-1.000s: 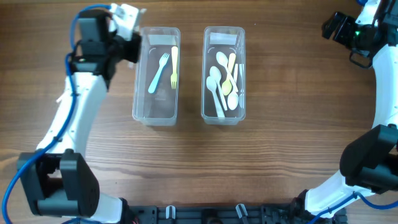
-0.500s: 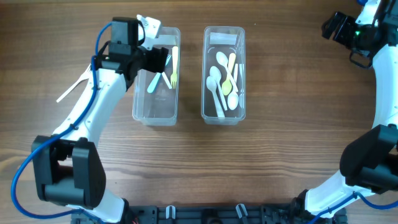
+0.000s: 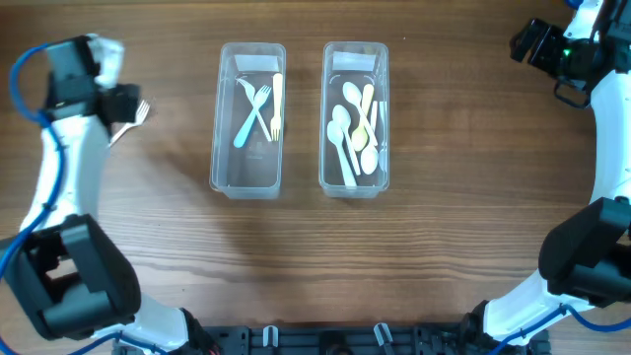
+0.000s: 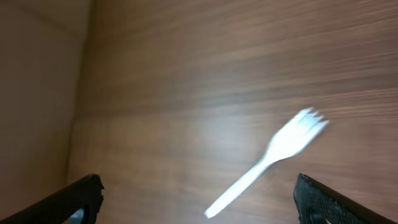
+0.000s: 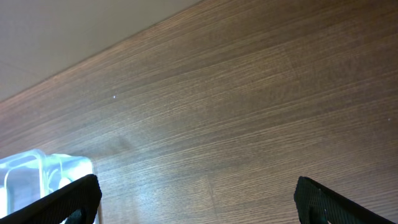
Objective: Pack container
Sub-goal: 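Reach the left gripper to the last white fork and grasp it, then carry the white fork into the left container and release it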
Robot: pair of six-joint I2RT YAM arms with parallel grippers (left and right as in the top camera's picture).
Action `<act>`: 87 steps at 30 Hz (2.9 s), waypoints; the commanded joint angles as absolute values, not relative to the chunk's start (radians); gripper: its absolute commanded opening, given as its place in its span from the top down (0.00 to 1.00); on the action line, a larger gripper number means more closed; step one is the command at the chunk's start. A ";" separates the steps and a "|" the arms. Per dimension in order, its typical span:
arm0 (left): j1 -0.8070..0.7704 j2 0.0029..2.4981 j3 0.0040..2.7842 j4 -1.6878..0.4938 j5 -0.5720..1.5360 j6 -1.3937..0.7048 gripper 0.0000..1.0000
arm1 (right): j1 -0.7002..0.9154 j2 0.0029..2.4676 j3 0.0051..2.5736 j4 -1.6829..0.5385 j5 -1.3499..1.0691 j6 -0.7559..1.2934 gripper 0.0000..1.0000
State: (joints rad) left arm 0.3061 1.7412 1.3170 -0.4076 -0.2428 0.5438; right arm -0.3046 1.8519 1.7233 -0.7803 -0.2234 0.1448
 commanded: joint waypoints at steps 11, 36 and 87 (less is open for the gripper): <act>0.514 2.000 1.324 -0.309 -0.144 0.523 0.00 | -0.305 1.842 1.727 -0.778 -0.214 0.134 0.00; 0.353 2.099 1.324 -0.569 -0.179 0.267 0.00 | -0.305 1.842 1.727 -0.778 -0.213 0.133 0.00; 0.266 2.088 1.324 -0.431 -0.106 -0.139 0.18 | -0.305 1.842 1.727 -0.778 -0.214 0.133 0.00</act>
